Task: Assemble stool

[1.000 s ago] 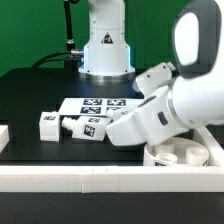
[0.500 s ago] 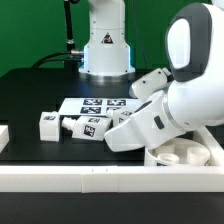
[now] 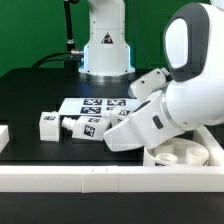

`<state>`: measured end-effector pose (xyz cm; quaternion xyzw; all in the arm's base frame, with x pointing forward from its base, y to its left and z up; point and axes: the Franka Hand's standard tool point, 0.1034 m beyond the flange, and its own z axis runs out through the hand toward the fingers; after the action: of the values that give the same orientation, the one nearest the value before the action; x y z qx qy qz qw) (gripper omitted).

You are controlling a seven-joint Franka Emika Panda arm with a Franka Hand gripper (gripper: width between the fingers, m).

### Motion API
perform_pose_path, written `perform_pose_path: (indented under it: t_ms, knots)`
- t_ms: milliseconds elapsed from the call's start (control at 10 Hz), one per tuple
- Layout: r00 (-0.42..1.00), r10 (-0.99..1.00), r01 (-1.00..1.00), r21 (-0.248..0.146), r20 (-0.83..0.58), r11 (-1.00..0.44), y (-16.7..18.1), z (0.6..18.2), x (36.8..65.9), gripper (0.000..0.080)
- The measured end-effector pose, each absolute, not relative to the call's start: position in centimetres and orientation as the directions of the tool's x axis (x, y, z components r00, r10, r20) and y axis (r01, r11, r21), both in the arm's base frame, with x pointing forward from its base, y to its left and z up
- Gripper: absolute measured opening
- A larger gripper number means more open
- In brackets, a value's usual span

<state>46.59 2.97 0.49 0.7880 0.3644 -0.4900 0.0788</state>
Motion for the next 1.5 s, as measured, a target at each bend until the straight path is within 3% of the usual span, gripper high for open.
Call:
perform_pose_path:
  t_ms: [200, 500, 1000, 1200, 1400, 1500]
  knots:
    - [0.224, 0.472, 0.64, -0.237, -0.853, -0.731, 3.4, 1.7, 46.7, 0.0324]
    - [0.193, 0.425, 0.619, -0.226, -0.884, -0.752, 4.2, 5.7, 47.7, 0.0324]
    - [0.242, 0.437, 0.626, -0.205, -0.866, -0.753, 4.3, 6.0, 48.5, 0.0324]
    - [0.412, 0.405, 0.547, -0.134, -0.816, -0.826, 5.3, 7.0, 49.5, 0.0324]
    - [0.542, 0.43, 0.52, -0.114, -0.722, -0.847, 5.2, 8.4, 50.3, 0.0324]
    - [0.62, 0.462, 0.53, -0.096, -0.634, -0.843, 5.2, 8.0, 51.1, 0.0324]
